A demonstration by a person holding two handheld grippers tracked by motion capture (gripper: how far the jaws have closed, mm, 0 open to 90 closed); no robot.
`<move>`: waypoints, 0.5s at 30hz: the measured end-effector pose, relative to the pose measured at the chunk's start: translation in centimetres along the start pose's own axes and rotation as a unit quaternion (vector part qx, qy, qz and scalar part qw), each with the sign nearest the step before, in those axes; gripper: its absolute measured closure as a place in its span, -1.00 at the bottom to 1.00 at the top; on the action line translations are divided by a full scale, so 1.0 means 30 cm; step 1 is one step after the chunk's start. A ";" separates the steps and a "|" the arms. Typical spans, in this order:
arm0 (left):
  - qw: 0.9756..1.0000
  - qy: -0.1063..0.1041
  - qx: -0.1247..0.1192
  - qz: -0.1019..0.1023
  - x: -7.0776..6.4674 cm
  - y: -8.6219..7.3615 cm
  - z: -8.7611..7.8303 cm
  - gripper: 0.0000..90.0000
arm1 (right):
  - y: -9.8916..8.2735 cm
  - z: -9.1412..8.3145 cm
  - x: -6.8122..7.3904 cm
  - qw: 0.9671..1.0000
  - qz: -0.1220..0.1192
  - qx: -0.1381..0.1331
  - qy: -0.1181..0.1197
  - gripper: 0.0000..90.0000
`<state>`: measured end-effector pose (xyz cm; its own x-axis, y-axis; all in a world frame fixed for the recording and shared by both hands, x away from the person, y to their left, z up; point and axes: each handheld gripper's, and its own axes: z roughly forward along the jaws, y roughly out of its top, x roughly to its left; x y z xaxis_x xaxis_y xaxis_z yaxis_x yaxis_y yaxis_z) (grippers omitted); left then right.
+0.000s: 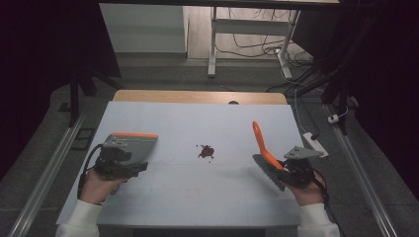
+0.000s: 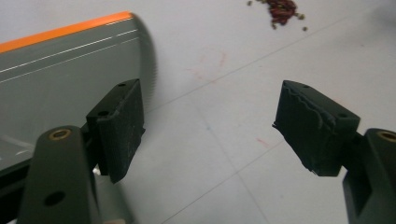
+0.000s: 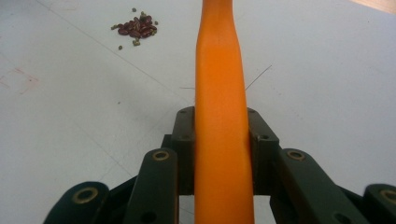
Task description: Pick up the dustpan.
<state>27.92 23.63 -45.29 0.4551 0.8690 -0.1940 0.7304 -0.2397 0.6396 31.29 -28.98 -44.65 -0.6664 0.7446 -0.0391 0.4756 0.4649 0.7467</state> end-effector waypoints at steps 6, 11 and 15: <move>1.000 0.021 0.008 -0.020 0.047 -0.008 -0.027 -0.52 | 0.006 -0.001 -0.001 1.000 -0.003 -0.001 -0.001 0.56; 0.999 0.027 0.018 -0.042 0.085 -0.023 -0.031 -0.53 | 0.007 0.005 -0.002 1.000 -0.003 0.001 -0.001 0.56; 0.998 0.027 0.033 -0.053 0.096 -0.038 -0.021 -0.55 | 0.006 0.013 0.002 1.000 -0.005 0.005 0.000 0.56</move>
<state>28.07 26.69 -46.10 0.3473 0.9124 -0.2166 0.8058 -0.1723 0.5665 31.54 -28.67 -44.78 -0.6714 0.7397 -0.0458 0.4754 0.4773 0.7391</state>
